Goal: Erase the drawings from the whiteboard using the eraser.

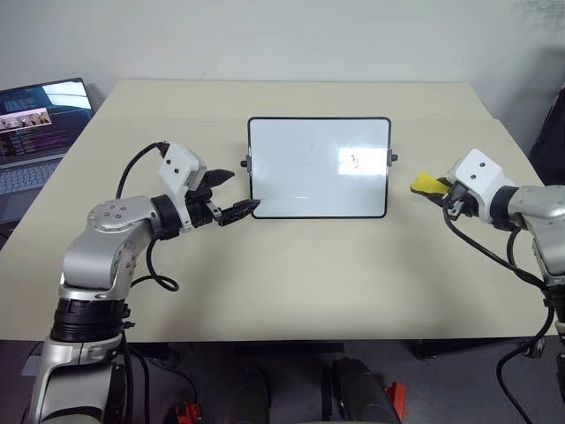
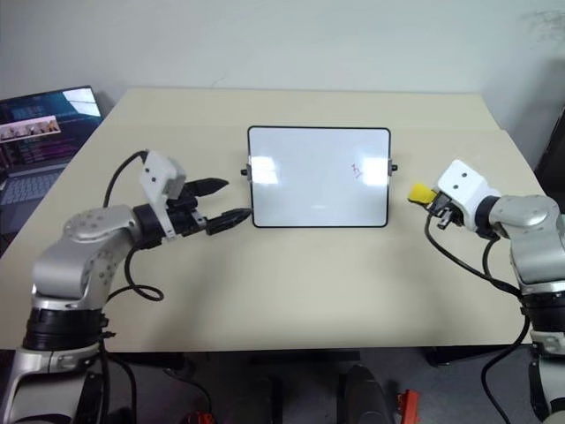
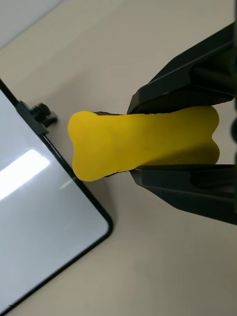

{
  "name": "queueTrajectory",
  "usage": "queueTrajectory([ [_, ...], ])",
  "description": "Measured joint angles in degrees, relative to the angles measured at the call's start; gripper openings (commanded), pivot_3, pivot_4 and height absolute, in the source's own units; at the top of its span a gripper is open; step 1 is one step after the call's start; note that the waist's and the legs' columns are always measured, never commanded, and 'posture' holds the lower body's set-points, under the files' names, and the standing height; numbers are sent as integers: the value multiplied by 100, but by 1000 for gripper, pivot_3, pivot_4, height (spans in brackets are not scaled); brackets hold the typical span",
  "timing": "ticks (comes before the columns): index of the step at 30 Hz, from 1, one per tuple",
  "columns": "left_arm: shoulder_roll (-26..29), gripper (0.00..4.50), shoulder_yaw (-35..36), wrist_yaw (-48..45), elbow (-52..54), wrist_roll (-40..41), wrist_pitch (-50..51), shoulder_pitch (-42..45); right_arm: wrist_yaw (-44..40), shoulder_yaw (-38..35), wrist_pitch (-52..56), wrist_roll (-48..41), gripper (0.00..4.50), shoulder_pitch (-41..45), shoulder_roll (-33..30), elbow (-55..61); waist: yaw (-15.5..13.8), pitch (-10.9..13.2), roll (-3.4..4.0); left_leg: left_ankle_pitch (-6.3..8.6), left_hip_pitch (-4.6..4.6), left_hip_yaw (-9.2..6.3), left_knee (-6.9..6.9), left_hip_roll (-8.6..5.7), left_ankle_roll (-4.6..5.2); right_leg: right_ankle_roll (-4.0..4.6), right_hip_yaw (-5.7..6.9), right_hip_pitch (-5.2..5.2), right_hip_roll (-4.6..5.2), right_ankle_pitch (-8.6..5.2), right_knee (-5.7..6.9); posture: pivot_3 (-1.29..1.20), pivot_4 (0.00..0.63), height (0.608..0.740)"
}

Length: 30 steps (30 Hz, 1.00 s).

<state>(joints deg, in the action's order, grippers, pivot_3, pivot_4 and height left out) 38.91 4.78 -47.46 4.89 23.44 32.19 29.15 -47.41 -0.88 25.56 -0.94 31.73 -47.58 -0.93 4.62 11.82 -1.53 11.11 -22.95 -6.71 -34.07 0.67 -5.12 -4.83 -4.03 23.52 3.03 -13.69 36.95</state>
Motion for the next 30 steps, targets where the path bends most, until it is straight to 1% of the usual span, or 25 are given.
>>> queueTrajectory([
  [8,1,4500,2,69,-1,3,-1,-23,213,-108,304,-262,1039,-71,71,268,-14,0,0,0,0,0,0,0,0,0,0,-1,0,0,-1,0,150,740],
  [12,-34,4500,2,88,14,6,-1,-95,253,-122,313,-325,1039,126,75,205,-11,0,0,0,0,1,0,0,0,0,0,-1,0,0,-1,0,150,740],
  [17,-56,4500,2,171,27,10,-1,-141,387,-180,316,-527,1039,471,328,69,-9,0,0,0,0,1,0,0,0,1,-1,-1,0,1,1,0,150,740],
  [19,-61,4500,2,175,27,15,-2,-141,397,-189,316,-568,1039,535,331,68,-16,0,0,0,-1,0,0,0,0,3,0,-1,0,2,-1,0,150,740],
  [30,-93,4500,2,176,30,36,-8,-122,387,-184,395,-553,1039,477,329,68,-37,0,0,0,0,0,0,0,0,4,0,-1,0,2,0,0,150,740],
])
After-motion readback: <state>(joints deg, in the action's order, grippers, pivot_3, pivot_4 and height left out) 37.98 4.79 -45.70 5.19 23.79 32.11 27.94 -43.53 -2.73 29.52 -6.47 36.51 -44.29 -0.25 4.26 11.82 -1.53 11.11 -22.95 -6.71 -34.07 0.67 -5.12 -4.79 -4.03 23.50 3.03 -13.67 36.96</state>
